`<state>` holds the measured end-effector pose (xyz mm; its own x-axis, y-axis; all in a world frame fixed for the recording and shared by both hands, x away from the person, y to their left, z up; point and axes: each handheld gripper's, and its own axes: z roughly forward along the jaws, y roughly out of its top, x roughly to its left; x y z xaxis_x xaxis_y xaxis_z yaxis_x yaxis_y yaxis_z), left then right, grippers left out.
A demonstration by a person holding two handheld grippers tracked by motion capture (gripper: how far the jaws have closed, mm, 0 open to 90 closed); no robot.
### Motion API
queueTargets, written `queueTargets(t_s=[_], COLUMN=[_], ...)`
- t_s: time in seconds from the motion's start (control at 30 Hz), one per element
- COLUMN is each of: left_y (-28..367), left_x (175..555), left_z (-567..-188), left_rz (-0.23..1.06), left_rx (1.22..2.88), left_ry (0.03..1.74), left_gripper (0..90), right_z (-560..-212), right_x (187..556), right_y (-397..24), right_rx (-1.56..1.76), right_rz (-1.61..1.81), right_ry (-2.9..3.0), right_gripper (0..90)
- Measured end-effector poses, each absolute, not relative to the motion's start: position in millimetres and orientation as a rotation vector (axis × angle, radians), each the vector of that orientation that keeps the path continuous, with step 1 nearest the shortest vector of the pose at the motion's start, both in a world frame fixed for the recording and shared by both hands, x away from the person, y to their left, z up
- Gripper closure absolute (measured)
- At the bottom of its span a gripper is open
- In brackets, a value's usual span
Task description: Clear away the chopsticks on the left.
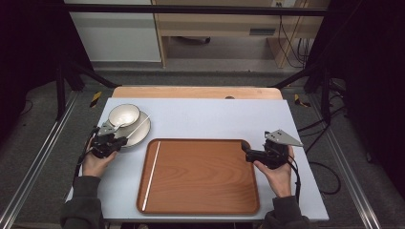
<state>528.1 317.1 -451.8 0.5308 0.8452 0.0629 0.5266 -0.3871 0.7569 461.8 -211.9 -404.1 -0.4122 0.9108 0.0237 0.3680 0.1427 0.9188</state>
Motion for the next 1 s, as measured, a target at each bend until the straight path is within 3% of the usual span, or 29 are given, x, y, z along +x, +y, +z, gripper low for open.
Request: queueTargets(t_s=[1.0], left_y=[265], left_x=[469], left_z=[-403], left_rz=[0.668], left_rx=[1.888], left_ry=[1.144], left_gripper=[84.1], right_z=[-404], right_x=[461], right_y=[-215], right_rx=[1.228], right_rz=[1.255], right_ry=[1.855], right_gripper=[5.2])
